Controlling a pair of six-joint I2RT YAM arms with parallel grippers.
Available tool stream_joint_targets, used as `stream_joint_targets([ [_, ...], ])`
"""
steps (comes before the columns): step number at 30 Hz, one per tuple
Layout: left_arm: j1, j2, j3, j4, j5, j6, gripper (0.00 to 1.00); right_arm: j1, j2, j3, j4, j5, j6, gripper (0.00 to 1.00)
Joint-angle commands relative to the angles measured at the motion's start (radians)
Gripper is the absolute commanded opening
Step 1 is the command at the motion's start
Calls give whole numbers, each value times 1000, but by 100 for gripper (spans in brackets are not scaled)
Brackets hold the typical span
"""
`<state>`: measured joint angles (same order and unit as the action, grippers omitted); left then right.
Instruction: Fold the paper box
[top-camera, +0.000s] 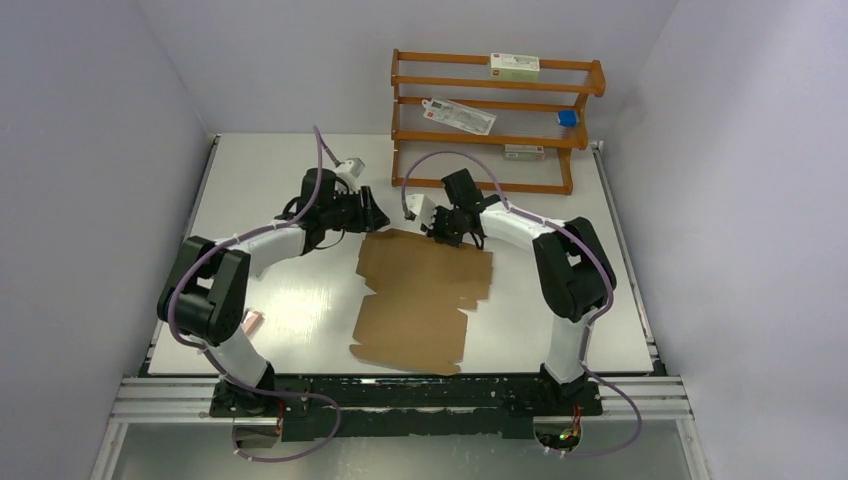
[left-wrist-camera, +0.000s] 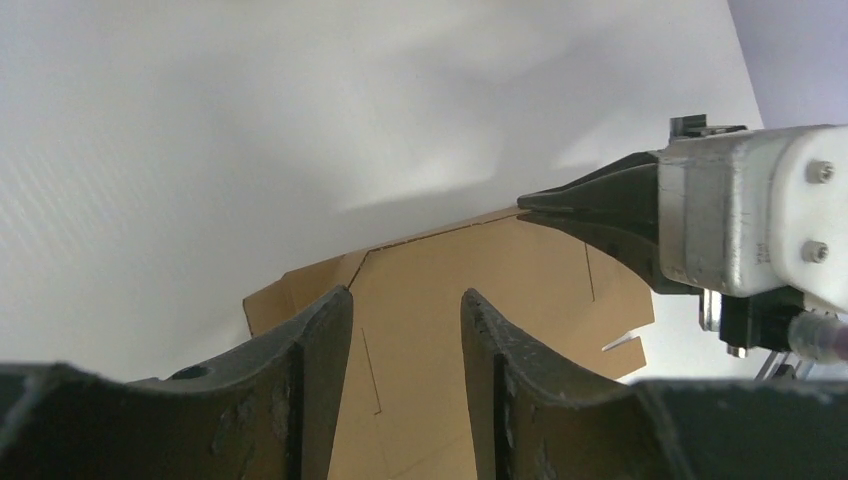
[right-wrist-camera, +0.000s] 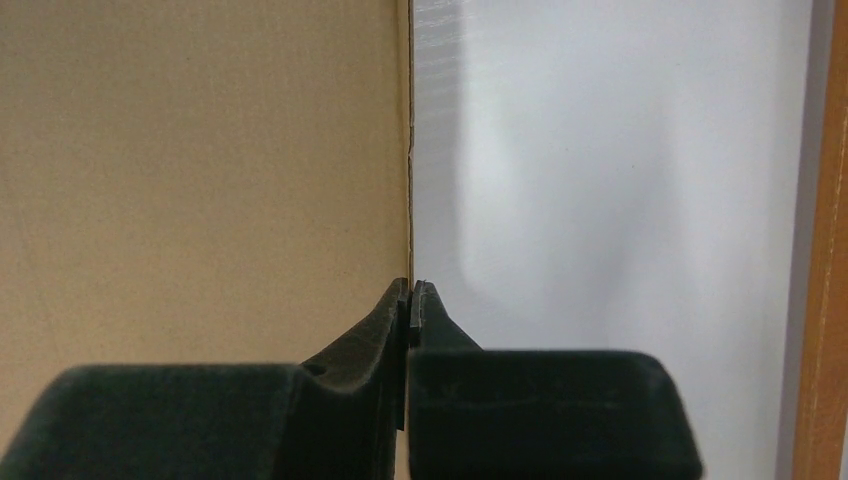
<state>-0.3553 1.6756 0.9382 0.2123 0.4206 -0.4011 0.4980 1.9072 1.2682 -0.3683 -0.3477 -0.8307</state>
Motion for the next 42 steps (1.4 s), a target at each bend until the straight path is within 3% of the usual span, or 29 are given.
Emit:
stream_joint_targets([
  [1, -18, 26, 43, -36, -60, 27, 49, 20, -70, -49, 127, 45, 34, 0],
  [11, -40, 113, 52, 27, -52, -24, 48, 63, -153, -157, 300, 128, 56, 0],
  [23, -65, 50, -40, 153, -24, -94, 44, 150, -234, -275, 559, 330, 13, 0],
  [26, -60, -5, -47, 111, -80, -51, 48, 166, -271, -340, 670, 370, -38, 0],
  [32, 28, -154, -57, 75, -38, 33, 58, 169, -300, -405, 803, 408, -160, 0],
  [38, 183, -233, -111, 106, 0, 33, 57, 169, -284, -418, 869, 429, -296, 0],
  [42, 268, -187, -124, 134, 41, 22, 56, 169, -296, -434, 903, 398, -344, 0],
])
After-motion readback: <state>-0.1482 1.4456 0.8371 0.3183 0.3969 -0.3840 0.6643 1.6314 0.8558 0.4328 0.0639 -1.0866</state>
